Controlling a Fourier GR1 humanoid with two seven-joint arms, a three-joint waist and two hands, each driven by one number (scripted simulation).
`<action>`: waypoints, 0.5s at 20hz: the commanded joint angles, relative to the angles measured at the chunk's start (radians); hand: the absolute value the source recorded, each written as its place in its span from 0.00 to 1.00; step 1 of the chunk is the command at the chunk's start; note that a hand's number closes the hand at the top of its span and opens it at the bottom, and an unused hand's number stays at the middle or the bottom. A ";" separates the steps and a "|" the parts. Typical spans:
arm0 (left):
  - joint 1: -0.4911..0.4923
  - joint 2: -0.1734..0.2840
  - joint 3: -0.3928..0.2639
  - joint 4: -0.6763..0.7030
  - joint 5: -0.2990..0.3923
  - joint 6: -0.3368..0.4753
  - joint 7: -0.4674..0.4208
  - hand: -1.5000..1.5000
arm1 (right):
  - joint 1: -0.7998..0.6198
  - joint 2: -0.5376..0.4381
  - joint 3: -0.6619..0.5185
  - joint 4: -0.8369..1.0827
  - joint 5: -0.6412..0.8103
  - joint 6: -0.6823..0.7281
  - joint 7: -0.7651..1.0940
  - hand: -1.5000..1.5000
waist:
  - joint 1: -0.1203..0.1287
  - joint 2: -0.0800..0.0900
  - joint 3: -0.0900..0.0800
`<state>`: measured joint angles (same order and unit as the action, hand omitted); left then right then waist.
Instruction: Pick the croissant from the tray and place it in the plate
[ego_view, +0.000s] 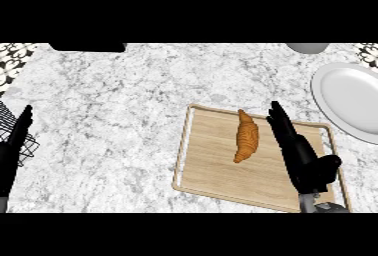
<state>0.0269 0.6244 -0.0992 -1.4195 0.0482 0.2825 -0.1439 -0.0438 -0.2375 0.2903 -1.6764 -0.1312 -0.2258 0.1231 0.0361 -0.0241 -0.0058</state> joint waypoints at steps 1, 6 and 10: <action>-0.016 -0.065 0.002 0.042 0.030 -0.012 0.041 0.50 | -0.068 -0.037 -0.104 -0.014 -0.061 0.054 -0.018 1.00 | -0.036 0.025 0.006; 0.045 -0.273 -0.090 0.057 0.214 -0.080 0.187 0.50 | -0.221 -0.082 -0.399 -0.033 -0.206 0.021 -0.140 1.00 | -0.063 0.035 0.007; 0.019 -0.350 -0.154 0.019 0.247 -0.110 0.221 0.50 | -0.139 -0.125 -0.480 0.172 -0.024 -0.168 -0.178 0.00 | -0.061 0.039 0.009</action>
<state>0.0434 0.3812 -0.1818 -1.4153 0.2377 0.2060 0.0111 -0.1758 -0.3863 -0.0606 -1.5954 -0.1556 -0.2845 0.0214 -0.0183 0.0075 0.0021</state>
